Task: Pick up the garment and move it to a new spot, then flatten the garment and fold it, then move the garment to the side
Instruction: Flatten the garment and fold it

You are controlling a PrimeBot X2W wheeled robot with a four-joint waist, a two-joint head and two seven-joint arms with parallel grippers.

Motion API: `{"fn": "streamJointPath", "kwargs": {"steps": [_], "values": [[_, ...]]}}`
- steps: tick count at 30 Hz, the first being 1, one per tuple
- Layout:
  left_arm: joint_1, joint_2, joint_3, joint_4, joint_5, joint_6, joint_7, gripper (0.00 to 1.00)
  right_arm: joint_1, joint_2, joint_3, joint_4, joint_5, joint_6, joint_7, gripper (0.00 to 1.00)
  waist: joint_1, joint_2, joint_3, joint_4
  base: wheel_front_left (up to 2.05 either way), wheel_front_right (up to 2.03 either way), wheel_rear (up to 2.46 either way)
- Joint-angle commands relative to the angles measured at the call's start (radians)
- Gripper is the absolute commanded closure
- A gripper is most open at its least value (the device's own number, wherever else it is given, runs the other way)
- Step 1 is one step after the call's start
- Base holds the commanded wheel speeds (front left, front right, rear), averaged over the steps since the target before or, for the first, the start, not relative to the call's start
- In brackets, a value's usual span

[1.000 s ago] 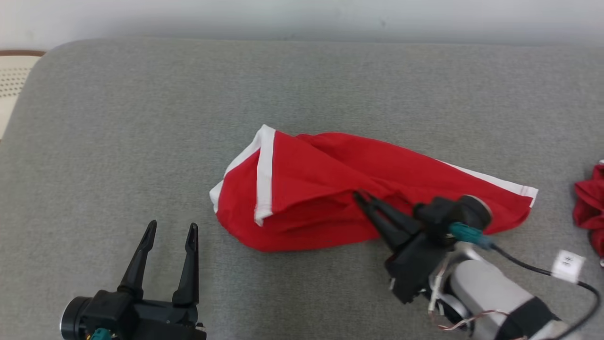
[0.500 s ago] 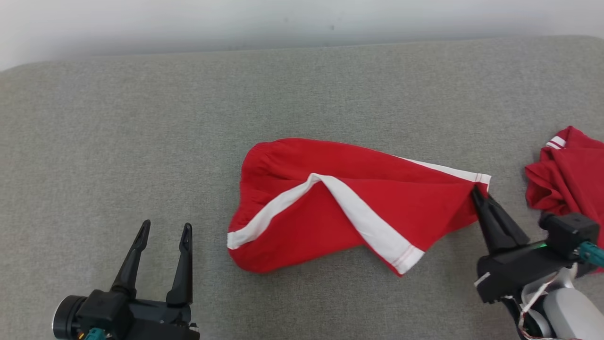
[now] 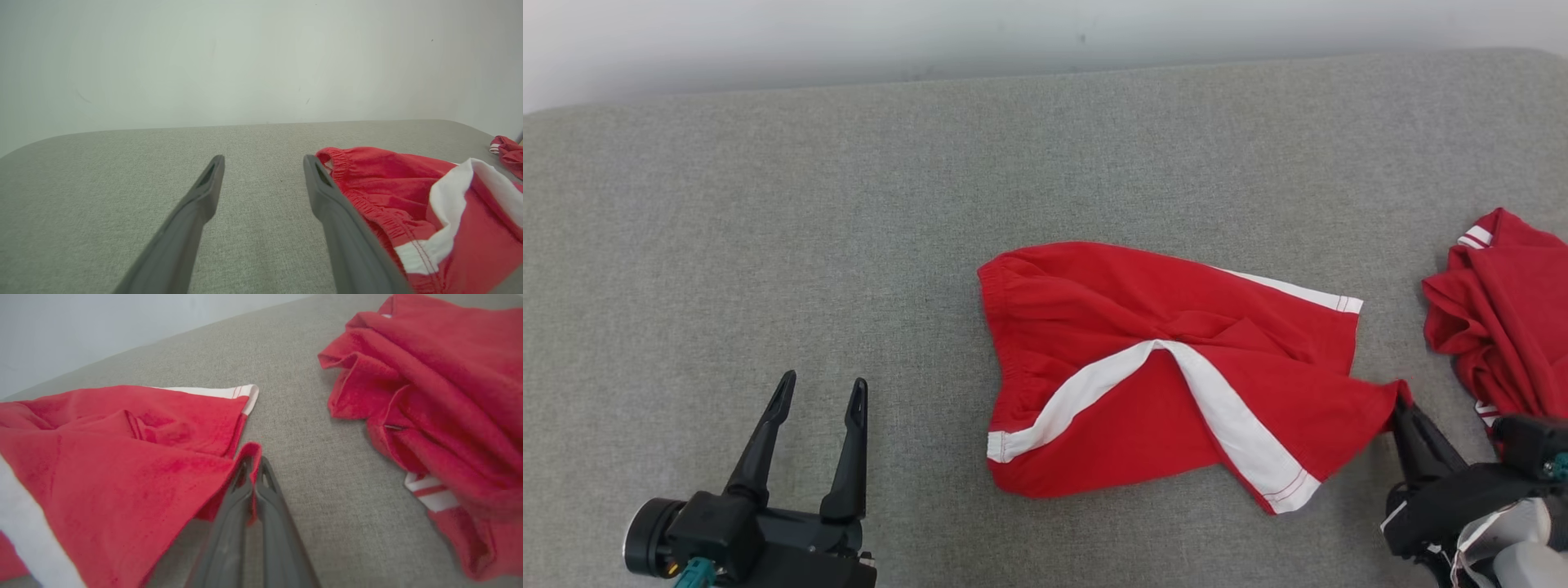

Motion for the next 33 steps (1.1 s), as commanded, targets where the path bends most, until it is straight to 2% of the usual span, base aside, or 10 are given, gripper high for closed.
{"fn": "streamJointPath", "kwargs": {"steps": [1, 9, 12, 18, 23, 30, 33], "values": [[-0.003, 0.002, 0.0, 0.006, 0.006, 0.0, -0.003, 0.0, -0.009, 0.002, -0.004, 0.019, 0.001, 0.0, -0.012, 0.0, 0.0, -0.0001, -0.003, 0.0, 0.0, 0.0, 0.0], [0.017, 0.005, -0.004, 0.012, 0.001, 0.008, 0.0, 0.0, 0.036, 0.029, -0.071, 0.058, 0.021, 0.0, -0.084, 0.0, 0.0, -0.0001, -0.033, -0.014, 0.0, 0.0, 0.0], [0.025, 0.009, 0.0, 0.01, -0.003, 0.015, 0.002, 0.0, 0.053, 0.02, -0.108, 0.03, -0.043, 0.0, -0.112, 0.0, 0.0, -0.0001, -0.047, -0.022, 0.0, 0.0, 0.0], [0.049, 0.006, 0.007, 0.0, -0.008, 0.035, 0.009, 0.0, 0.082, 0.084, -0.185, -0.103, -0.194, 0.0, -0.143, 0.0, 0.0, -0.0001, -0.087, -0.037, 0.0, 0.0, 0.0], [0.071, 0.007, 0.006, -0.009, -0.003, 0.054, 0.019, 0.0, 0.118, 0.133, -0.197, -0.242, -0.316, 0.0, -0.122, 0.0, 0.0, -0.0001, -0.128, -0.036, 0.0, 0.0, 0.0], [0.109, 0.005, 0.021, -0.019, -0.002, 0.091, 0.03, 0.0, 0.194, 0.197, -0.169, -0.393, -0.384, 0.0, -0.062, 0.0, 0.0, -0.0001, -0.177, -0.025, 0.0, 0.0, 0.0], [0.119, 0.006, 0.022, -0.021, -0.005, 0.097, 0.033, 0.0, 0.221, 0.206, -0.157, -0.414, -0.387, 0.0, -0.042, 0.0, 0.0, -0.0001, -0.188, -0.021, 0.0, 0.0, 0.0]]}}
